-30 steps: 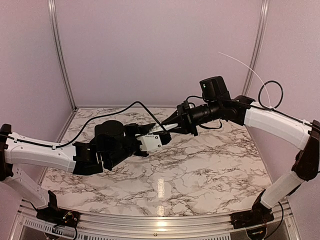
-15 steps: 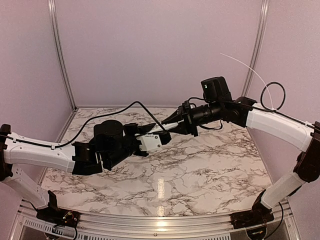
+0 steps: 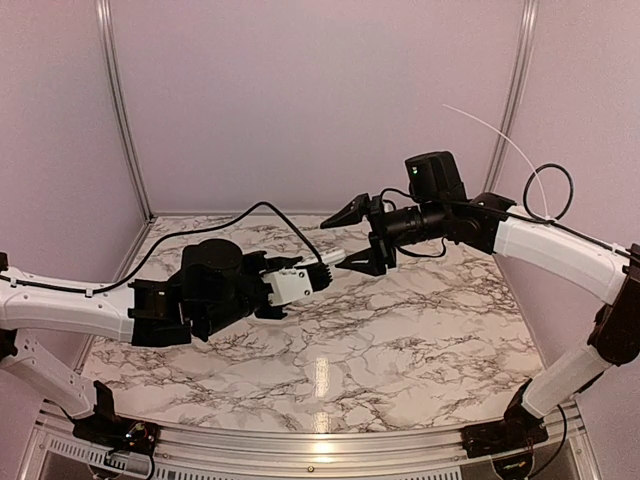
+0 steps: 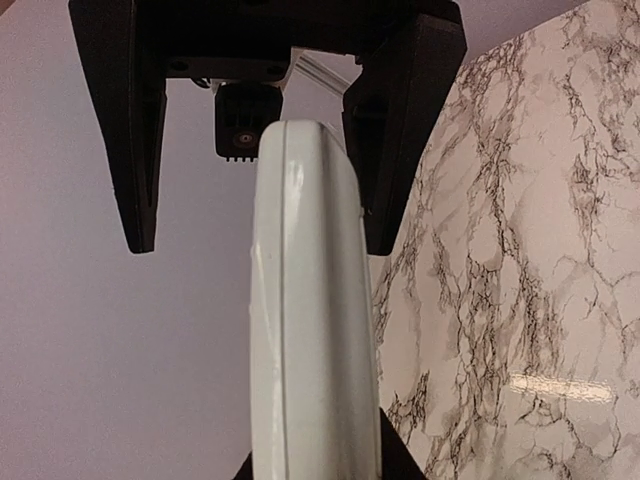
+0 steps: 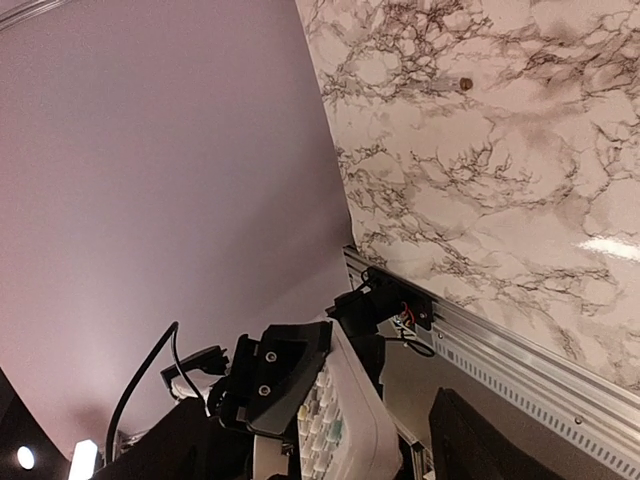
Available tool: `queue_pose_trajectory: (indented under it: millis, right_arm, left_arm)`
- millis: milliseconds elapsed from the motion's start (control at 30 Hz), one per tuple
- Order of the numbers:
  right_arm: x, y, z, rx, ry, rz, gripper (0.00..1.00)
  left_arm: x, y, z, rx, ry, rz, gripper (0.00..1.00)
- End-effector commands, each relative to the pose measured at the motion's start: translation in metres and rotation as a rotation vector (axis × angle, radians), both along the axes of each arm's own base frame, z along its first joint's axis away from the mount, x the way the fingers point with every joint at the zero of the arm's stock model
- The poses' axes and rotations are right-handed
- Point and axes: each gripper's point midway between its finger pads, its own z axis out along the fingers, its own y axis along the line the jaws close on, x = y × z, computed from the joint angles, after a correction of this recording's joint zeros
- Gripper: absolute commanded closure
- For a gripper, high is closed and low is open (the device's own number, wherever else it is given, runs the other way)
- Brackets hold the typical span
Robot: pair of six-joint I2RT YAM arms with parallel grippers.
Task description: Unload the batteries from the remote control
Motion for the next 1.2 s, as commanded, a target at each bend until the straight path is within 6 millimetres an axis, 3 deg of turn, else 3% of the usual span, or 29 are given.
queue_pose_trajectory:
  millis: [0, 200, 367, 567, 700, 933, 1167]
  right_arm:
    - [0.010, -0.005, 0.003, -0.033, -0.026, -0.057, 0.20]
    - [0.021, -0.008, 0.012, -0.067, -0.097, -0.041, 0.10]
    - [0.037, -0.019, 0.024, -0.097, -0.228, -0.049, 0.09]
    - [0.054, -0.055, 0.024, -0.312, -0.449, -0.107, 0.09]
    - [0.062, -0.075, 0.025, -0.409, -0.586, -0.148, 0.09]
    - [0.046, -0.078, 0.047, -0.326, -0.906, -0.086, 0.09]
    - [0.025, -0.074, 0.057, -0.316, -1.209, 0.078, 0.10]
  left_arm:
    - [-0.006, 0.003, 0.014, -0.068, 0.063, -0.005, 0.93]
    - [-0.013, 0.002, 0.016, -0.131, 0.172, -0.020, 0.92]
    - [-0.028, 0.003, 0.012, -0.171, 0.328, -0.054, 0.90]
    - [-0.041, 0.006, 0.011, -0.256, 0.509, -0.055, 0.89]
    - [-0.062, 0.000, 0.009, -0.292, 0.669, -0.128, 0.89]
    - [-0.085, -0.007, 0.012, -0.315, 0.883, -0.211, 0.89]
    - [-0.093, -0.014, 0.015, -0.331, 1.095, -0.284, 0.89]
